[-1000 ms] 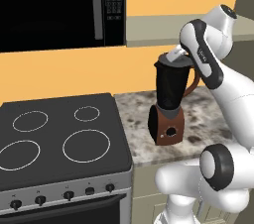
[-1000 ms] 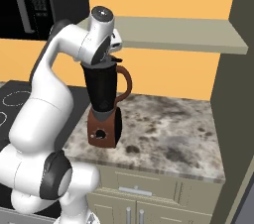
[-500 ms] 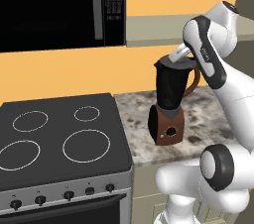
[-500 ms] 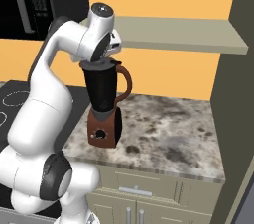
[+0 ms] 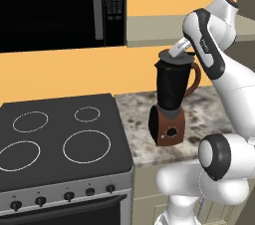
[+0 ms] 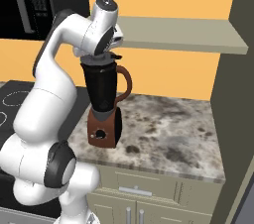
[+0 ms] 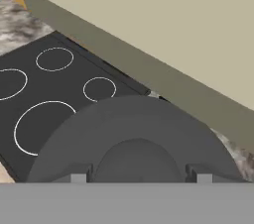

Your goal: Open the blender lid, put the banana in the blender, close the lid, and start the blender.

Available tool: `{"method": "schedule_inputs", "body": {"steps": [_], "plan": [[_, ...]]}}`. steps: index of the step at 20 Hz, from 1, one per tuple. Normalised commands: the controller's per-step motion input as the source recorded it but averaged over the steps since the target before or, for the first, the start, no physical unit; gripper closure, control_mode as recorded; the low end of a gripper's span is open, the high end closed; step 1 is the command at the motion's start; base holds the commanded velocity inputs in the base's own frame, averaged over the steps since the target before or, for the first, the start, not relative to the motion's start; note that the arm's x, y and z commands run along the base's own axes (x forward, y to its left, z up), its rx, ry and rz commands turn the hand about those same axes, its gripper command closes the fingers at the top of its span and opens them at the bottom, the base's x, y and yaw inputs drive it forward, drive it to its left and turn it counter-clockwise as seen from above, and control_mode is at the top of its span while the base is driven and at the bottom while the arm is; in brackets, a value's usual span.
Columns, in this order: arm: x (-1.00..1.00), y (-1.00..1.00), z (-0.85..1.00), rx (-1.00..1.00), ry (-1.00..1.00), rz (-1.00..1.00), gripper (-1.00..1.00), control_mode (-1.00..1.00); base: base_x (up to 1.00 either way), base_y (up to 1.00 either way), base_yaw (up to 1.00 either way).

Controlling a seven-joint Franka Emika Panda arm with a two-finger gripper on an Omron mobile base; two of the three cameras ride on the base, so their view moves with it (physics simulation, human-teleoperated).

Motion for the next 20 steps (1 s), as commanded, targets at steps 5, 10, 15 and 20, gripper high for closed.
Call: {"method": "schedule_inputs", "body": {"steps": [5, 10, 15, 20], "plan": [[0.0, 0.0, -0.23, 0.01, -0.19, 0.0, 1.0, -1.0, 0.0, 0.0, 0.0], [0.0, 0.0, -0.47, 0.01, -0.06, 0.0, 1.0, -1.0, 0.0, 0.0, 0.0], [0.0, 0.13, -0.35, 0.01, -0.01, 0.0, 1.0, -1.0, 0.0, 0.0, 0.0], [0.31, 0.24, -0.03, 0.02, 0.0, 0.0, 1.0, -1.0, 0.0, 0.0, 0.0]]}}
